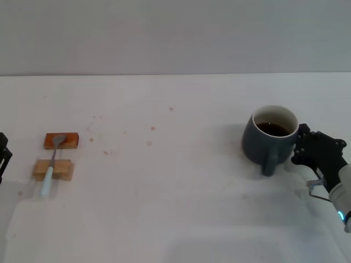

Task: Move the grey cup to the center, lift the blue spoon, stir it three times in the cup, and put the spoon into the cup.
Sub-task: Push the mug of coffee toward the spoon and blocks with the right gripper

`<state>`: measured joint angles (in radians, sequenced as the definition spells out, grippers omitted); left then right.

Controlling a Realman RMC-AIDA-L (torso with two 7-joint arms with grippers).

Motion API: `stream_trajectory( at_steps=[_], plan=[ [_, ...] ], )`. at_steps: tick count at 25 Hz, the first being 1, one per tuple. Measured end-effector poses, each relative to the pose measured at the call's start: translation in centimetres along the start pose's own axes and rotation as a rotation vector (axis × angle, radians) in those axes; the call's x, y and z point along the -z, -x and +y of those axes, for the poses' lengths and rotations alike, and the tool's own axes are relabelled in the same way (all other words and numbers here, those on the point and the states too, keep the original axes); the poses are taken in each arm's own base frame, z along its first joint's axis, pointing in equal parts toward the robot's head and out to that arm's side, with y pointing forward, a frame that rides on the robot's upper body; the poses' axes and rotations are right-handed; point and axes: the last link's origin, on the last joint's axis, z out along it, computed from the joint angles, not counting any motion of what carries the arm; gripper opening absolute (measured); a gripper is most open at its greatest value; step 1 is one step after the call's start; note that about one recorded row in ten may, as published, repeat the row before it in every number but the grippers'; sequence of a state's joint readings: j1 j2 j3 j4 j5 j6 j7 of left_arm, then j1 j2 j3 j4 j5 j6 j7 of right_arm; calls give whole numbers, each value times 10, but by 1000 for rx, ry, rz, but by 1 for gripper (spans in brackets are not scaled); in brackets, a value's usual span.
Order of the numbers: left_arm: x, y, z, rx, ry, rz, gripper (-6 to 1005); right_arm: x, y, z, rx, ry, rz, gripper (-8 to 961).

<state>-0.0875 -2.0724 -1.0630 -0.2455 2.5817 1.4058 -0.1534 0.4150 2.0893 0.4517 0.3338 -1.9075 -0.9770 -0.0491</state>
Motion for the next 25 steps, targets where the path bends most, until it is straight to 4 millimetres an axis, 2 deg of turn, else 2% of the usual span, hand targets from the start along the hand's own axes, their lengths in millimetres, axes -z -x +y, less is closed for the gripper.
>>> stream_trajectory(
  at_steps=[25],
  plan=[
    [1, -1, -2, -4, -4, 4, 830, -17, 15, 59, -6, 207, -1, -1]
  ],
)
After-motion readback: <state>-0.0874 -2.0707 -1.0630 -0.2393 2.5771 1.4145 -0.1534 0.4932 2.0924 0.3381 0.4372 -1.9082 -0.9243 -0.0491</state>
